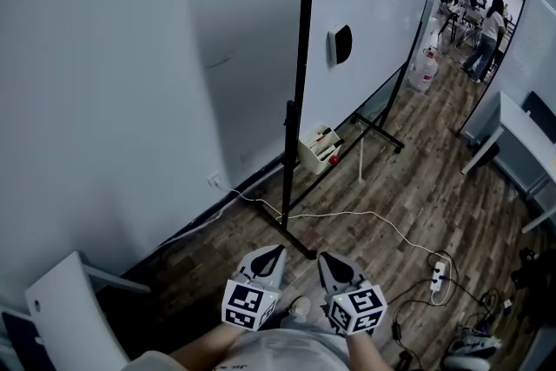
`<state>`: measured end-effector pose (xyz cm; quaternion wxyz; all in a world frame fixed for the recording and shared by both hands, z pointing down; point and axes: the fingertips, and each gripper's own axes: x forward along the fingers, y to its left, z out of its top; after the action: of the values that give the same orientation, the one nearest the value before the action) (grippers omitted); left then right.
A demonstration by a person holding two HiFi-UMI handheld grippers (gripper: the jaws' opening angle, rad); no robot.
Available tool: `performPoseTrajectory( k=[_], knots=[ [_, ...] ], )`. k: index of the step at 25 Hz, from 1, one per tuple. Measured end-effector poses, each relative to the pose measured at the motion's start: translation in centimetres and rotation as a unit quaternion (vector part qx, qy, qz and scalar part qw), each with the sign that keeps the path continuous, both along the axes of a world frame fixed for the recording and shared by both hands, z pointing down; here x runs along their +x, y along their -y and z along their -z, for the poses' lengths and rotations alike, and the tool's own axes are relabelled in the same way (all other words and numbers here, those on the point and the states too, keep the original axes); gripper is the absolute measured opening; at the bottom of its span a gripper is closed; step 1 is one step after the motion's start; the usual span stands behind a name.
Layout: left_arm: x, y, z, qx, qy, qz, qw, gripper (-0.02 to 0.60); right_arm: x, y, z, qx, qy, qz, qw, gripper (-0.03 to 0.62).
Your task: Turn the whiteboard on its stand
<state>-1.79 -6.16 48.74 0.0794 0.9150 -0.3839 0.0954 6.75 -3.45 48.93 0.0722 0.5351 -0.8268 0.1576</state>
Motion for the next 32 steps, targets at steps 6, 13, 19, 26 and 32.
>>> performPoseTrajectory(
  k=[6,13,19,26,32],
  knots=[
    [3.5,3.1,0.1,-0.001,-0.001,0.008,1.0000,0.011,3.4,2.9,0.1,-0.001,0.005,0.011,1.000,0.006],
    [5.3,5.3,0.3,-0.001,-0.007,0.027,0.9996,0.011,5.7,5.4,-0.2,-0.001,0.012,0.022,1.000,0.006],
    [5.4,6.8,0.4,-0.005,-0.003,0.038,0.9993,0.011,5.9,6.9,-0.2,-0.004,0.016,0.030,0.999,0.006],
    [5.0,8.8,0.4,-0.002,0.001,0.031,0.9995,0.011,6.0,8.5,-0.1,0.000,0.017,0.015,1.000,0.006],
    [4.6,10.8,0.8,-0.003,0.006,0.018,0.9998,0.011,5.8,9.8,0.6,-0.001,0.016,-0.002,1.000,0.006]
  ],
)
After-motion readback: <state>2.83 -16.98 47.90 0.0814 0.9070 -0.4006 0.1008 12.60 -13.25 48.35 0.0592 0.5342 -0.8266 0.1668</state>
